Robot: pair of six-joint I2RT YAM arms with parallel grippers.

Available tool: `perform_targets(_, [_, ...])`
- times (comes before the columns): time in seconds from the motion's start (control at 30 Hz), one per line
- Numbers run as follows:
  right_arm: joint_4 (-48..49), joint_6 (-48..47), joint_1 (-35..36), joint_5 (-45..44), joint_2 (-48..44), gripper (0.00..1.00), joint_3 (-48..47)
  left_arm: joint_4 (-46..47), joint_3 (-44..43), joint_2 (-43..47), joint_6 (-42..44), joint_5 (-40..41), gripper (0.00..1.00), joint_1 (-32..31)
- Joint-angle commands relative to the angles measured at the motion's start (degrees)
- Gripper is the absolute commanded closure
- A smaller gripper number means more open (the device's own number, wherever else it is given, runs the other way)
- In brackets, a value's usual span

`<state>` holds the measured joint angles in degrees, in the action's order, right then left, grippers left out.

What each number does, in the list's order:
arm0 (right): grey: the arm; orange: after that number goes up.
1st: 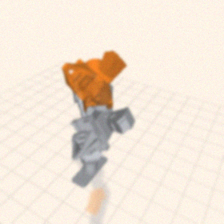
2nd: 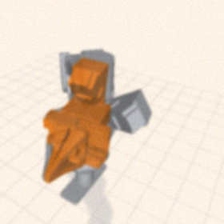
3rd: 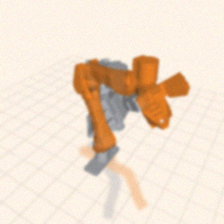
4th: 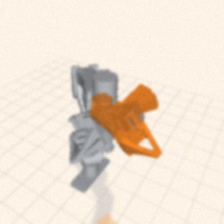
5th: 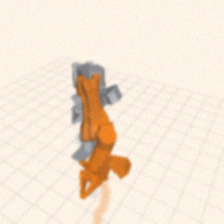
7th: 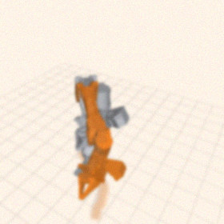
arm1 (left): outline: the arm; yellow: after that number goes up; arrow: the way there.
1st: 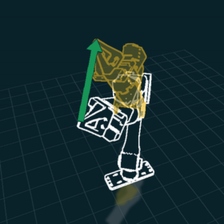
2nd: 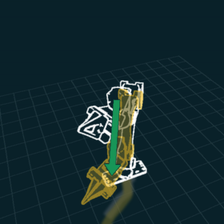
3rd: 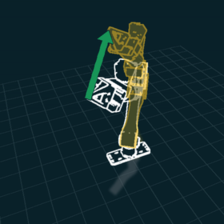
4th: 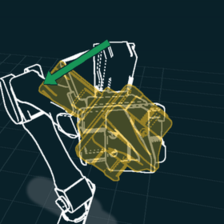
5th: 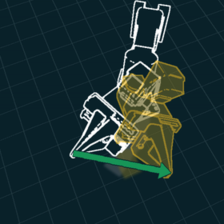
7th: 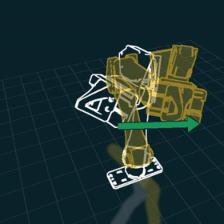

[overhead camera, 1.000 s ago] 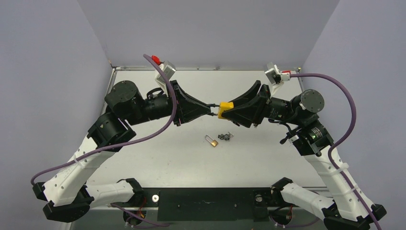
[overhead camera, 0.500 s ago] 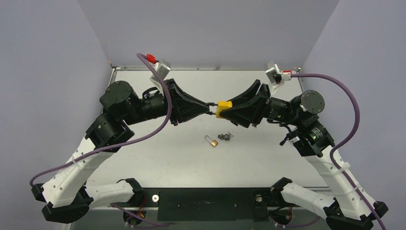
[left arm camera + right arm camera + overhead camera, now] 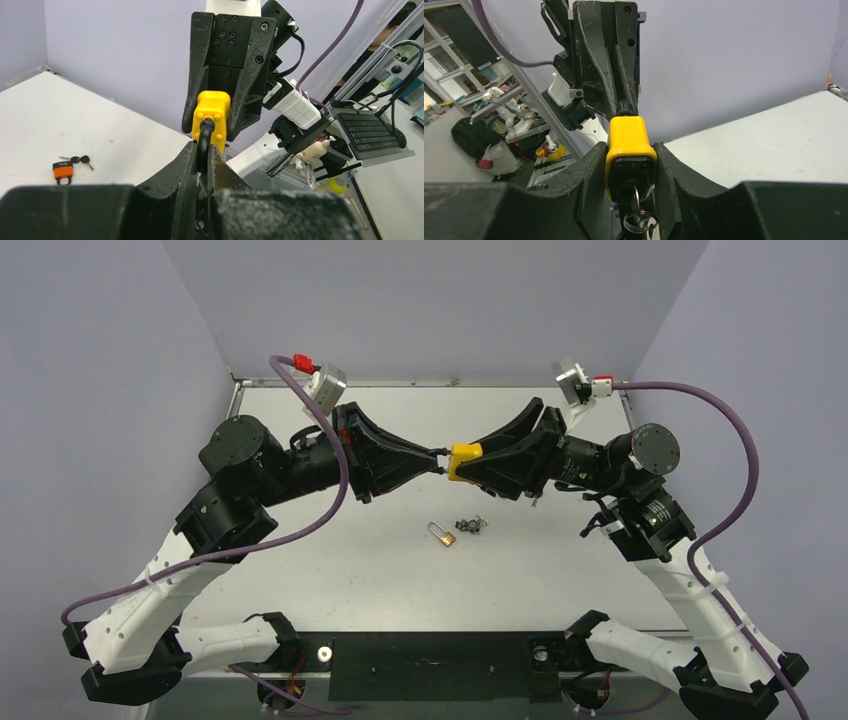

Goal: Lock with the key
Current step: Lock the lock.

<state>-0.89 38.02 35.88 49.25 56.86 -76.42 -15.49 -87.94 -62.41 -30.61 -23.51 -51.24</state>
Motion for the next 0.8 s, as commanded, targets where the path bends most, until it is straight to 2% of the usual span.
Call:
perform_targets(0.0, [12.6,5.5,1.8,-1.6,3.7,1.0,-1.5,-2.2,2.0,-3.4,1.9,-1.3,1.0,-3.0])
perform_targets(0.2, [13.4,6.3,1.9,-2.0,4.0,1.0,-2.0,-2.9,2.8,-3.1,2.9,-0.5,1.0,-3.1])
perform_targets(0.3, [7.2,1.5,3.0,-4.1,4.3,1.0,-3.4,-1.7,2.9,-3.3,1.8,-1.3,1.0,-3.2])
perform_targets(0.77, [-10.4,-12.1,8.4,-12.7,9.3,1.0,-9.1,1.0,0.3,-7.3,-3.9,-3.1,1.0,-8.0])
